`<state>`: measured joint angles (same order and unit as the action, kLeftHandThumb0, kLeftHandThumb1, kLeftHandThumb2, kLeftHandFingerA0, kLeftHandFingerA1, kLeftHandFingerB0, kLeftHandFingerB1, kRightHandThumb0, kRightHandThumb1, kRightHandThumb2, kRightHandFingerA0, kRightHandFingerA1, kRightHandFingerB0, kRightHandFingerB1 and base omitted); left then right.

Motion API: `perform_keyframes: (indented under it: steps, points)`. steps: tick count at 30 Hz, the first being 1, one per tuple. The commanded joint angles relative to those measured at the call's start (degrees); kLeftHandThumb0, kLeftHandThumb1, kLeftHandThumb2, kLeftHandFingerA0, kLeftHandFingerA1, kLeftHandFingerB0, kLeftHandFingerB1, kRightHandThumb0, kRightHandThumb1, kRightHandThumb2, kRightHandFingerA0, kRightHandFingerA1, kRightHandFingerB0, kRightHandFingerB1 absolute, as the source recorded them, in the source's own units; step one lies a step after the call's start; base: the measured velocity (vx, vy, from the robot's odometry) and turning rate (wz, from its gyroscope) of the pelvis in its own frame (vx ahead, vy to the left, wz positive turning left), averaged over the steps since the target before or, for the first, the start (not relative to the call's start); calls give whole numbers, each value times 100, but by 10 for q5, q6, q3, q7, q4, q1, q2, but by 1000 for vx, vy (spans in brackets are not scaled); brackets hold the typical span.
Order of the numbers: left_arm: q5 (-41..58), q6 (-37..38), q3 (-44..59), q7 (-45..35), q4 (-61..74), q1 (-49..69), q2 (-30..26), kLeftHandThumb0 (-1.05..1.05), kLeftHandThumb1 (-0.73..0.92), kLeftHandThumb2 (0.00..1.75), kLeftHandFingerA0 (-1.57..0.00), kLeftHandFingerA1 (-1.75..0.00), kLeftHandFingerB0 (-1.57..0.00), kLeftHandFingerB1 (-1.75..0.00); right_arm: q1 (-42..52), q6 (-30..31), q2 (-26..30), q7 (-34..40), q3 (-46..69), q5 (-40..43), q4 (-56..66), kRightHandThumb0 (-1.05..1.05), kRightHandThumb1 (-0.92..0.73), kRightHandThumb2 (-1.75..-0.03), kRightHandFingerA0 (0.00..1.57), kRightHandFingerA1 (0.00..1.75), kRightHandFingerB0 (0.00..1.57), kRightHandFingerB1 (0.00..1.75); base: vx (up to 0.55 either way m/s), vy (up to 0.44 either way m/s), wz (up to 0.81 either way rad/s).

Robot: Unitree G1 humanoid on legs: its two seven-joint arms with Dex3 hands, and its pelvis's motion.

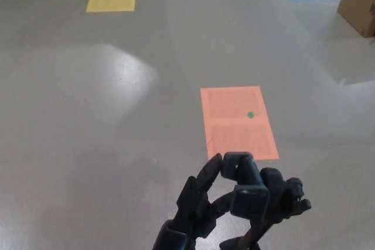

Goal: A phone stand is kept on the floor and the robot uses both its hands to grab it and uses its left hand to extend the phone stand by pulling it upwards

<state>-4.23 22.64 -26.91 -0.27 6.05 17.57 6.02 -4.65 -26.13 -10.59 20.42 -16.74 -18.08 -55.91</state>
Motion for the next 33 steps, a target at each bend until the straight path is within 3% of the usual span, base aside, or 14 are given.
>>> perform_keyframes:
  steps: [1,7,10,12,13,14,22,24,25,26,27,29,30,33]
  points:
    - [-8,11,-3,-2,19,0,-2,-73,59,90,-25,-45,-10,-41,13,-15,-16,14,-3,-2,2,-46,-85,-65,124,175,95,175,0,0,0]
    - [4,-6,-12,-10,52,-6,2,-67,72,62,-34,-34,-17,-30,14,-2,-18,29,-8,-11,6,-41,-86,-65,111,175,85,175,0,0,0]
    - [-14,-19,-15,-3,70,-19,7,-69,72,62,-35,-34,-17,-29,21,20,-18,39,-15,-21,22,-42,-87,-66,92,175,74,140,0,0,0]
    - [-16,-29,-17,-2,77,-22,8,-74,58,90,-30,-47,-12,-42,23,15,-16,41,-18,-22,25,-40,-87,-66,101,175,74,157,0,0,0]
    - [-26,-28,-16,4,76,-24,9,-71,68,64,-33,-35,-15,-29,27,0,-19,35,-14,-13,19,-35,-79,-77,118,175,96,175,0,0,0]
    - [-34,-29,-15,8,77,-28,10,-74,60,91,-25,-46,-10,-41,28,-6,-19,34,-12,-10,16,-53,-68,-95,138,164,130,160,0,0,0]
    - [-56,-50,1,24,80,-57,20,-72,56,88,-19,-43,-8,-40,21,-21,-18,49,-9,-12,-9,-22,-78,-89,139,175,119,175,0,0,0]
    - [-58,-45,12,41,72,-73,38,-59,66,61,-26,-30,-26,-30,16,-9,-21,55,-9,-14,-14,-18,-78,-87,138,175,116,175,0,0,0]
    - [-86,-30,21,68,59,-84,48,-41,65,60,-48,-44,-69,-45,15,-8,-22,59,-8,-14,-18,-19,-76,-88,140,175,119,175,0,0,0]
    - [-99,-23,25,79,53,-89,53,-41,65,60,-48,-44,-69,-45,13,-8,-23,61,-8,-14,-20,-19,-76,-88,140,175,119,175,0,0,0]
    - [-107,-6,34,100,32,-100,65,-33,65,60,-58,-95,-60,-124,13,-6,-23,64,-9,-16,-21,-19,-75,-90,141,175,120,175,0,0,0]
    - [-109,-3,35,102,28,-102,66,-33,65,60,-58,-95,-60,-124,12,-7,-23,65,-9,-17,-23,-19,-75,-90,141,175,120,175,0,0,0]
    - [-155,0,49,159,8,-111,79,-20,72,60,-78,-175,-62,-175,17,-15,-26,61,-7,-11,-23,-18,-76,-90,140,175,120,175,0,0,0]
    - [-170,-17,53,178,7,-111,84,-21,70,61,-95,-175,-65,-175,20,-14,-24,62,-9,-15,-20,-21,-75,-89,140,175,119,175,0,0,0]
